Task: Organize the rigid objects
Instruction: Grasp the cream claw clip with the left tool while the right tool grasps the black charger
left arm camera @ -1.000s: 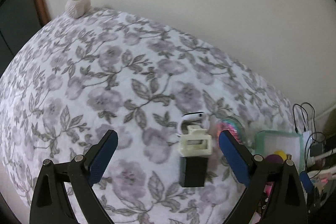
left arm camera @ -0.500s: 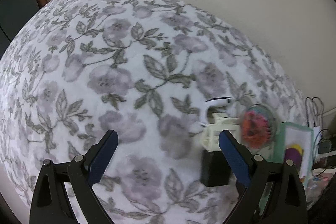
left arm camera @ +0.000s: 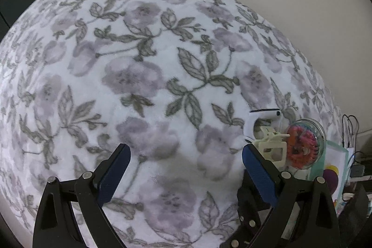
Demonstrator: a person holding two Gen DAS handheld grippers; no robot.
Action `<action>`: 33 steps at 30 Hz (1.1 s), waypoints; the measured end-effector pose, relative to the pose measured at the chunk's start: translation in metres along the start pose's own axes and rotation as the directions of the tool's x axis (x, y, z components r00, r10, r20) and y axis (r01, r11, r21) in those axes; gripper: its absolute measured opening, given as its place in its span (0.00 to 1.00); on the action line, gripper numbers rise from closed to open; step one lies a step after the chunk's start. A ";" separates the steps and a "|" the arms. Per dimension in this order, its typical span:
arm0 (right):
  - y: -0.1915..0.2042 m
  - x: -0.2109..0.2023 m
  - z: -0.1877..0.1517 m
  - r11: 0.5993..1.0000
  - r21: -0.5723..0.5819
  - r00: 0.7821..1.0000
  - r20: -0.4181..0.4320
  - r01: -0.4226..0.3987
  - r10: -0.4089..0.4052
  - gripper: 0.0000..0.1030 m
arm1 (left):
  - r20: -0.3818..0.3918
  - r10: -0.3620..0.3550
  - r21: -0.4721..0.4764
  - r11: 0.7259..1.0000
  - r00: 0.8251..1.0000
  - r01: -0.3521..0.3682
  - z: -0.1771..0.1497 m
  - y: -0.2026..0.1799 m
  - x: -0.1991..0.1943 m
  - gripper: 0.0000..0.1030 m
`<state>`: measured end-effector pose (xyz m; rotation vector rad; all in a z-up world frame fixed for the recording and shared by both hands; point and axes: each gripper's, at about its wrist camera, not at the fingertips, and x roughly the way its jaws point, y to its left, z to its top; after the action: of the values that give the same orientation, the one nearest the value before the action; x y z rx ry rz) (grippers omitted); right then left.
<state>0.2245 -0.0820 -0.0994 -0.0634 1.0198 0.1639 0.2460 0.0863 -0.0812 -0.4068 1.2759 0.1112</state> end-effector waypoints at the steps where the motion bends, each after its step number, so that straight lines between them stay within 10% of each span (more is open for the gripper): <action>1: -0.002 0.000 0.000 1.000 0.006 1.000 0.003 0.004 -0.004 1.00 | -0.005 -0.011 -0.003 1.000 1.000 0.011 0.000 -0.001 0.001 0.94; 20: -0.049 -0.010 -0.004 0.995 0.084 0.998 0.007 0.054 -0.055 0.95 | -0.036 -0.167 0.015 0.986 0.985 0.167 -0.016 -0.042 0.022 0.94; 33: -0.055 -0.014 -0.011 0.994 0.078 0.997 -0.008 0.078 -0.078 0.57 | 0.019 -0.163 0.099 0.982 0.986 0.160 -0.027 -0.071 0.028 0.93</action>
<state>0.2176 -0.1392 -0.0943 -0.0319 1.0264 0.0523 0.2515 0.0076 -0.0972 -0.4218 1.2120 -0.0827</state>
